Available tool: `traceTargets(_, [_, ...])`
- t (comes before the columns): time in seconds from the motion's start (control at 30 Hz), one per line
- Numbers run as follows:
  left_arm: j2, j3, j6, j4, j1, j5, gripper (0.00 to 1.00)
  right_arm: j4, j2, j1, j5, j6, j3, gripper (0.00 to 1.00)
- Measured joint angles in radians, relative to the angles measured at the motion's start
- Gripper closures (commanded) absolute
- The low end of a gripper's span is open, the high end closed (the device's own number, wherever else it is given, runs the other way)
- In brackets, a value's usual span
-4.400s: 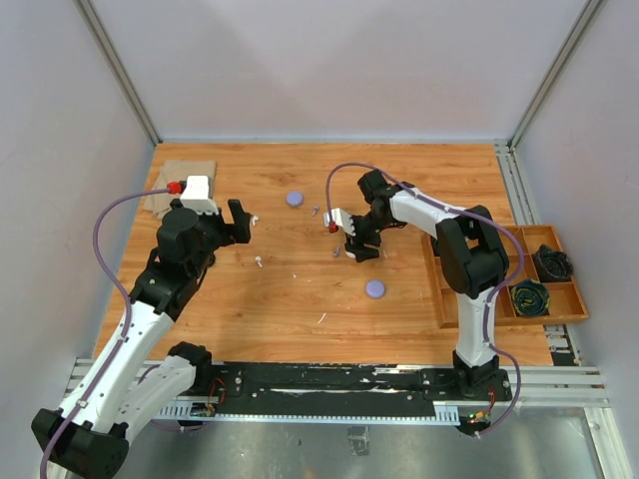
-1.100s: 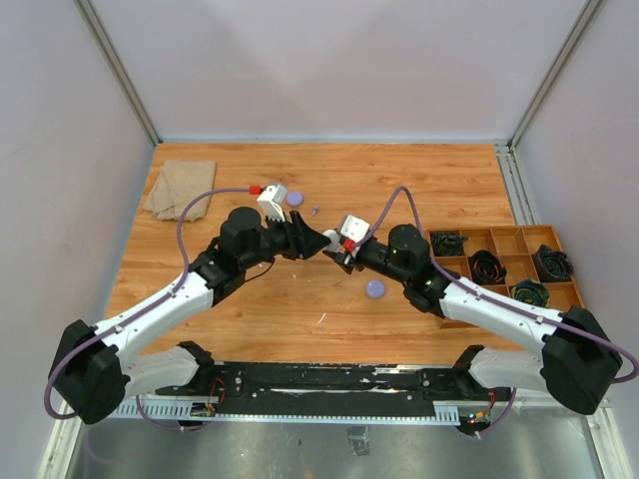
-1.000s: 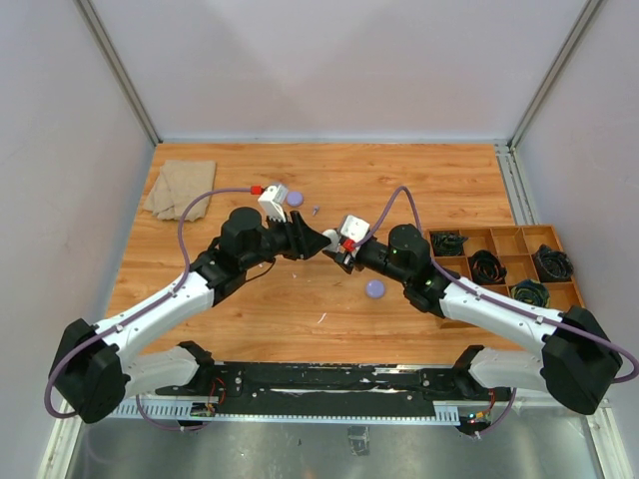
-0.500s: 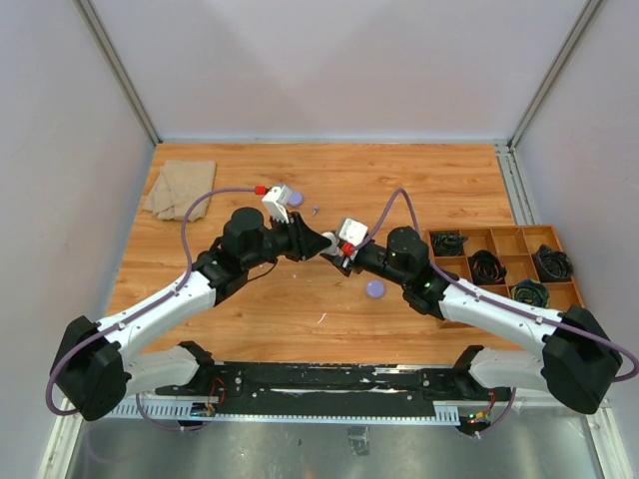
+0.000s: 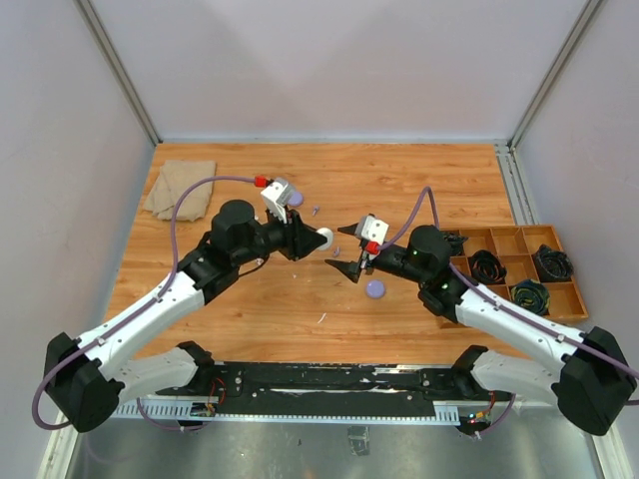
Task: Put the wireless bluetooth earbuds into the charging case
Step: Pick up the charging case at the center of the board.
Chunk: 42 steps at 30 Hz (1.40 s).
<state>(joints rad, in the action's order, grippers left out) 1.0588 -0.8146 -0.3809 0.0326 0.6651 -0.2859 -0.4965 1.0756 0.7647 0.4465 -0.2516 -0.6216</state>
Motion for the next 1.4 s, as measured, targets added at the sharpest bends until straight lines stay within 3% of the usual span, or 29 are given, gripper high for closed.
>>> traceTargets(0.37, [-0.013,-0.154,0.313,-0.188,0.0,-0.193,0.93,-0.028,-0.042,-0.119,0.28,0.12,0.012,0.34])
traceTargets(0.73, [0.037,-0.281,0.555,-0.345,0.008,-0.412,0.94,-0.104,-0.032,-0.119,0.402,0.228,0.014,0.4])
traceTargets(1.4, [0.069,-0.329,0.675,-0.451,0.026,-0.457,0.98,-0.188,-0.02,-0.119,0.489,0.322,0.015,0.59])
